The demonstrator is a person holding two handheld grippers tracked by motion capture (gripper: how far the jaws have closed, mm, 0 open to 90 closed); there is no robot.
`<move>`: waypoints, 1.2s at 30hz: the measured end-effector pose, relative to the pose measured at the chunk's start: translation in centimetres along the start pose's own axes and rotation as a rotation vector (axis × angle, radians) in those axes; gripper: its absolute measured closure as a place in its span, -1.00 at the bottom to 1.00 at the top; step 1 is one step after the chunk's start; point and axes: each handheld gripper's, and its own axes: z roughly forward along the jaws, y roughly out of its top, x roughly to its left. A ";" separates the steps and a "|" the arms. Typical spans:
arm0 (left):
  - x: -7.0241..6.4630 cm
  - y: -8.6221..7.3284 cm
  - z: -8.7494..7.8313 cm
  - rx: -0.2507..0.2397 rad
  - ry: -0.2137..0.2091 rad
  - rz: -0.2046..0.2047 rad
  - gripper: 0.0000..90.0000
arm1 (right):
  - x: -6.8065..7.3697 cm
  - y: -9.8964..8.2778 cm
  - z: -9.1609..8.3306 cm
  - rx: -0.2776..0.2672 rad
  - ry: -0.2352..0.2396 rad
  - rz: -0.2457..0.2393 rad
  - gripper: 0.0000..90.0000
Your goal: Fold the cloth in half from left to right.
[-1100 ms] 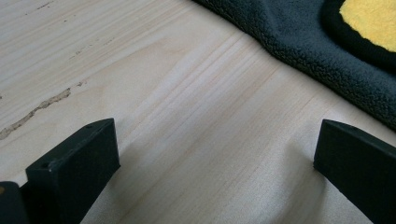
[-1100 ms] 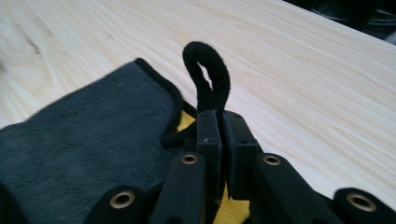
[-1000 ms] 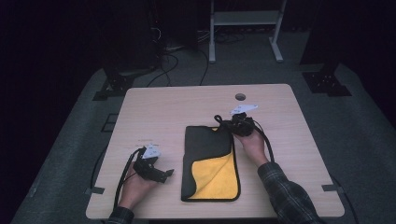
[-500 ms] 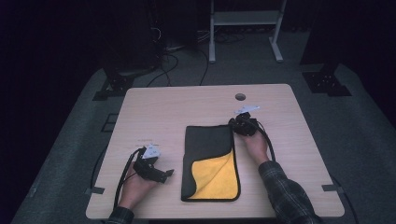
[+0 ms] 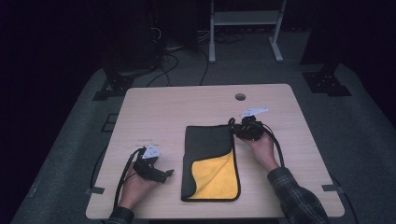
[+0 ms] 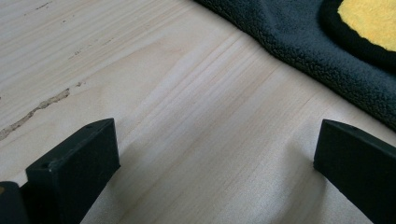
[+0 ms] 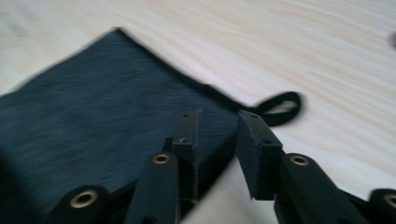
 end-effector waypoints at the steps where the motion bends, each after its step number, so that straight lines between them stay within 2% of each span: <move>1: 0.0 0.0 0.0 0.000 0.000 0.000 -1.00 | 0.5 0.0 -0.2 0.001 0.013 -0.011 0.50; 7: 0.0 0.0 0.0 0.000 0.000 0.000 -1.00 | 3.5 0.2 -0.7 -0.001 0.109 -0.089 0.44; 10: 0.0 0.0 0.0 0.000 0.000 0.000 -1.00 | 4.8 0.1 -0.7 -0.003 0.152 -0.111 0.43; 12: 0.0 0.0 0.0 0.001 0.000 0.000 -1.00 | 6.0 0.0 -0.5 0.002 0.192 -0.137 0.40; 18: 0.0 0.0 0.0 -0.002 0.000 -0.004 -1.00 | 9.0 0.2 0.7 0.019 0.272 -0.204 0.29; 21: 0.0 0.0 0.0 -0.002 0.000 -0.004 -1.00 | 10.3 0.3 1.5 0.032 0.289 -0.235 0.27; 27: 0.0 0.0 0.0 -0.002 0.000 -0.004 -1.00 | 12.1 0.4 3.1 0.058 0.320 -0.255 0.24; 33: 0.0 0.0 0.0 -0.002 -0.001 -0.001 -1.00 | 13.3 0.1 4.8 0.101 0.331 -0.278 0.17; 36: 0.0 0.0 0.0 -0.001 -0.001 0.000 -1.00 | 13.6 -0.2 5.4 0.131 0.327 -0.307 0.16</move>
